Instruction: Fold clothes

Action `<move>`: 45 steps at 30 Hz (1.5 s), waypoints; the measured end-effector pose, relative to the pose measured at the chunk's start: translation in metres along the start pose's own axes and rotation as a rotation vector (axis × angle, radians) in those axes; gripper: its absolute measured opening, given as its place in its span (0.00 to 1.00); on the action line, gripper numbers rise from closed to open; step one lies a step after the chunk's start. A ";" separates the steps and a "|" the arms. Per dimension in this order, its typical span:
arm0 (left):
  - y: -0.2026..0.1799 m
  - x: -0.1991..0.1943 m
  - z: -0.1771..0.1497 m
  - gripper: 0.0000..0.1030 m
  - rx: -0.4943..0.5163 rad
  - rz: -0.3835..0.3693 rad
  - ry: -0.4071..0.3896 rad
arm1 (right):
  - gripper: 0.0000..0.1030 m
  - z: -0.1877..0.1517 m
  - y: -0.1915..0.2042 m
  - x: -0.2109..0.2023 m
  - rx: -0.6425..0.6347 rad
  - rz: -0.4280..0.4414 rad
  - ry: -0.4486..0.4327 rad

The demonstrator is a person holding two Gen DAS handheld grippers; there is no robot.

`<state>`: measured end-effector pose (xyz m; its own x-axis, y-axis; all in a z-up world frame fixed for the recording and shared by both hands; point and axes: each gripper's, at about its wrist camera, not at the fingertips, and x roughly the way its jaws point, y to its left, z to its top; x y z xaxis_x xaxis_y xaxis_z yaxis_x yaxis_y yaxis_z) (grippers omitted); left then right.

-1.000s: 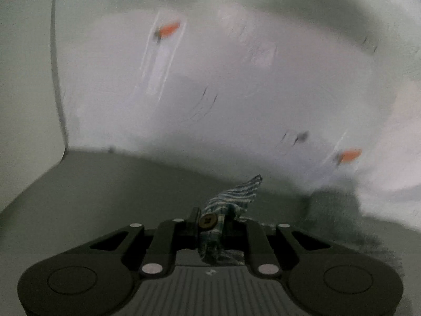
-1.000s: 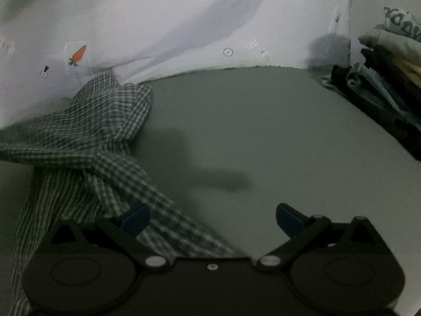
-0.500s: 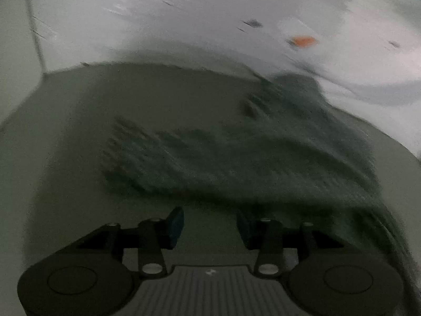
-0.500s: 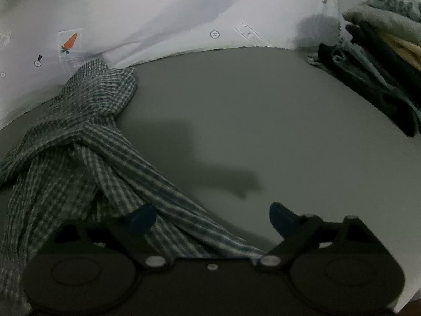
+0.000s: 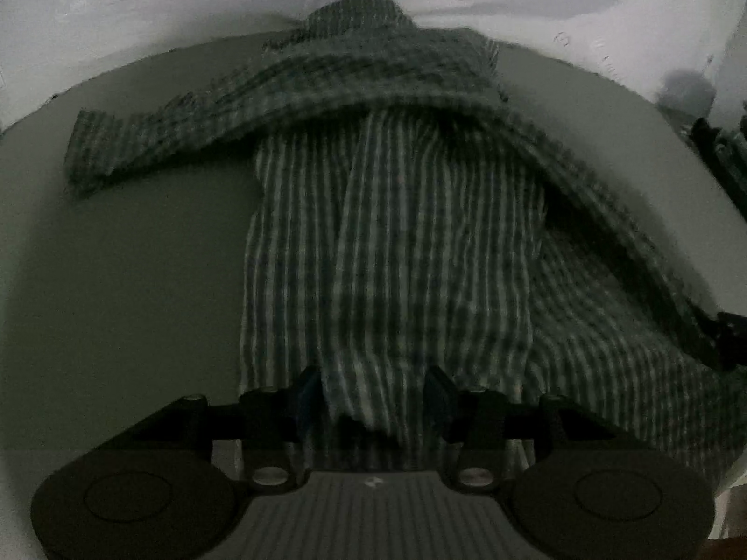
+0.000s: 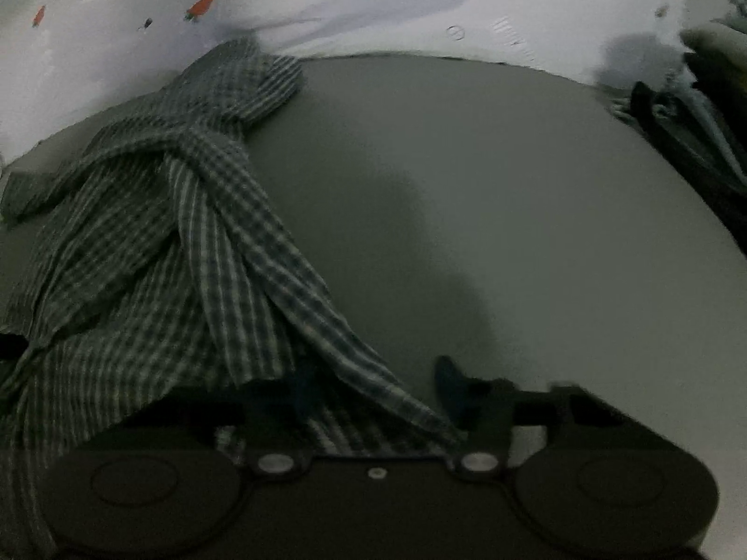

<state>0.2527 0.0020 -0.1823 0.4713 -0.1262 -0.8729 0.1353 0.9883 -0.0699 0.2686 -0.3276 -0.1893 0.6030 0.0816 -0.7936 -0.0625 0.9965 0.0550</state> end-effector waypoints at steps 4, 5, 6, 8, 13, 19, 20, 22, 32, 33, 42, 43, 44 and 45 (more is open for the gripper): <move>0.002 0.001 -0.011 0.52 -0.041 0.023 -0.004 | 0.03 0.001 -0.014 -0.005 0.071 0.088 -0.020; 0.002 0.000 -0.013 0.53 -0.041 0.032 -0.012 | 0.03 0.002 -0.018 -0.008 0.090 0.115 -0.030; 0.001 0.000 -0.014 0.53 -0.039 0.041 -0.019 | 0.02 0.003 -0.022 -0.011 0.112 0.147 -0.041; -0.003 0.001 -0.015 0.54 -0.033 0.062 -0.029 | 0.02 0.004 -0.031 -0.019 0.173 0.215 -0.065; -0.004 0.004 -0.015 0.56 -0.034 0.078 -0.022 | 0.02 -0.006 -0.061 -0.030 0.480 0.483 -0.148; 0.000 0.006 -0.014 0.65 -0.035 0.081 -0.010 | 0.02 -0.023 -0.074 -0.021 0.810 0.821 -0.163; 0.001 0.007 -0.014 0.65 -0.030 0.080 -0.009 | 0.02 -0.026 -0.071 -0.017 0.845 0.869 -0.151; 0.001 0.007 -0.013 0.66 -0.028 0.080 -0.007 | 0.02 -0.030 -0.062 -0.007 0.912 0.972 -0.124; 0.004 0.007 -0.014 0.71 -0.012 0.067 -0.003 | 0.02 -0.050 0.015 0.031 0.952 1.118 0.137; 0.004 0.007 -0.013 0.71 -0.009 0.064 -0.002 | 0.02 -0.055 0.019 0.034 0.966 1.111 0.159; 0.008 0.005 -0.012 0.76 0.068 0.012 0.038 | 0.13 -0.072 0.054 0.037 0.926 0.933 0.246; 0.009 0.005 -0.013 0.76 0.071 0.005 0.045 | 0.16 -0.067 0.055 0.029 0.888 0.922 0.221; 0.011 0.004 -0.013 0.76 0.070 -0.002 0.052 | 0.27 -0.061 0.056 0.019 0.849 0.912 0.189; 0.012 0.004 -0.012 0.76 0.073 -0.007 0.060 | 0.36 -0.057 0.054 0.013 0.827 0.893 0.165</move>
<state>0.2454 0.0144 -0.1925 0.4177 -0.1257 -0.8998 0.2026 0.9783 -0.0426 0.2275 -0.2735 -0.2312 0.4956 0.7974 -0.3442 0.1572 0.3073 0.9385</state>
